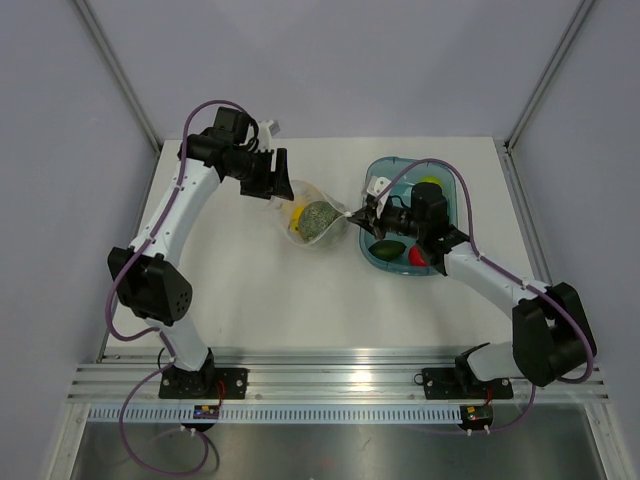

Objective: Place the food in the zip-top bag and seal the zipper
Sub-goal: Zip the zipper food storage bag at the center of the board.

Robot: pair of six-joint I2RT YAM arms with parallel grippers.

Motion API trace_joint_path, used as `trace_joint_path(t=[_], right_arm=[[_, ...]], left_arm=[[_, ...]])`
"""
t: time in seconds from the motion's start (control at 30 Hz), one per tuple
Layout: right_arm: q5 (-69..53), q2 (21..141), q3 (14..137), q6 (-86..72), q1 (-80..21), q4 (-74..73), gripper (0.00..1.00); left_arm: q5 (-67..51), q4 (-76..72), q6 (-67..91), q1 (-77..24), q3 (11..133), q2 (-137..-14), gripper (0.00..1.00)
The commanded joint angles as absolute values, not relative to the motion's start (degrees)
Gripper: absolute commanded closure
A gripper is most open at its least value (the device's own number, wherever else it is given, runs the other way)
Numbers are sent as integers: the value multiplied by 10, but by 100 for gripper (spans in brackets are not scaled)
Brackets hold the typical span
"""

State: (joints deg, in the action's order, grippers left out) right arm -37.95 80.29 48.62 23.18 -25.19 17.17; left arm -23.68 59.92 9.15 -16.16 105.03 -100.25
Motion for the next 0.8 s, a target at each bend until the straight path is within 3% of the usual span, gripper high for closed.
trace_joint_path(t=[0.0, 0.17, 0.33, 0.43, 0.47, 0.53, 0.7, 0.77], right_arm=[[-370, 763, 494, 216, -249, 177, 100], [-372, 758, 518, 217, -248, 121, 100], [-374, 766, 547, 213, -242, 78, 100], [-390, 766, 554, 214, -239, 64, 100], [-395, 766, 556, 214, -235, 61, 100], [-409, 767, 565, 215, -231, 45, 100], [-411, 774, 588, 213, -228, 13, 100], [-410, 775, 591, 214, -226, 11, 100]], left_arm=[[-224, 587, 83, -159, 1057, -962, 27], [-159, 607, 65, -167, 1099, -941, 14], [-90, 535, -14, -227, 1103, -885, 16], [-88, 495, -87, -298, 1089, -870, 23], [-102, 484, -103, -326, 1084, -871, 30], [-154, 455, -158, -343, 1054, -872, 31], [-297, 389, -200, -352, 999, -868, 20], [-324, 389, -207, -352, 1003, -885, 20]])
